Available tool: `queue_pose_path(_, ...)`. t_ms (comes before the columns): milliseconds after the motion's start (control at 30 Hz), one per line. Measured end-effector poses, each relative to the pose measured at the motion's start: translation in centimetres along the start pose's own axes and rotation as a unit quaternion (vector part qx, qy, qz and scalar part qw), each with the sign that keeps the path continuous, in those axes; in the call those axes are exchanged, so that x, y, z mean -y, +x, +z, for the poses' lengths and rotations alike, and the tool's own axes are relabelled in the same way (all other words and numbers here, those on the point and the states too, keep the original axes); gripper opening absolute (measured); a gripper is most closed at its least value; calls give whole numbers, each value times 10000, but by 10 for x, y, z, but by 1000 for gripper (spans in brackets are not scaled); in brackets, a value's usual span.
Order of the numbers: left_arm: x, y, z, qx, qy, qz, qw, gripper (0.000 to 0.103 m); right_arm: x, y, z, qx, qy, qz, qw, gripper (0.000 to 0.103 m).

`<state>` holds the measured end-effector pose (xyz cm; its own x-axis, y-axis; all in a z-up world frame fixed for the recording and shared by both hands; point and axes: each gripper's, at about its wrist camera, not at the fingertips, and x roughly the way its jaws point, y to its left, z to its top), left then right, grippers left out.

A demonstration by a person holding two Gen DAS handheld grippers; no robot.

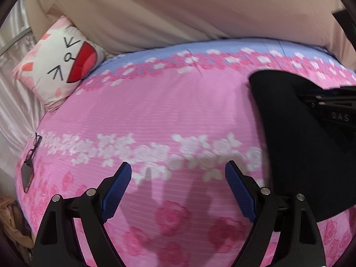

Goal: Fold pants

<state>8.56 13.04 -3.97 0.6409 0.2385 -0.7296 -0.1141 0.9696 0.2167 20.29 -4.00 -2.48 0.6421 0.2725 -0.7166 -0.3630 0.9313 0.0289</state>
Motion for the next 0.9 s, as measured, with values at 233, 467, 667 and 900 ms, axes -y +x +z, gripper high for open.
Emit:
queue_pose_path(233,-15,-10,11,173,-255,-207,9993,83,-20,-22,24,229,-46,275,9993,32)
queue_pose_path(467,-3,-28,16,310,-83,-294,9991,84,-49,19,31,63,-326,76,9994,40)
queue_pose_path(667,14,-41,17,409,137,-418,9982,84,14,-75,-2,961,360,-279,9943,68)
queue_pose_path(900,53,-42,13,344,439,-594,9967,84,131,-115,-80,804,1694,-937,9778,68)
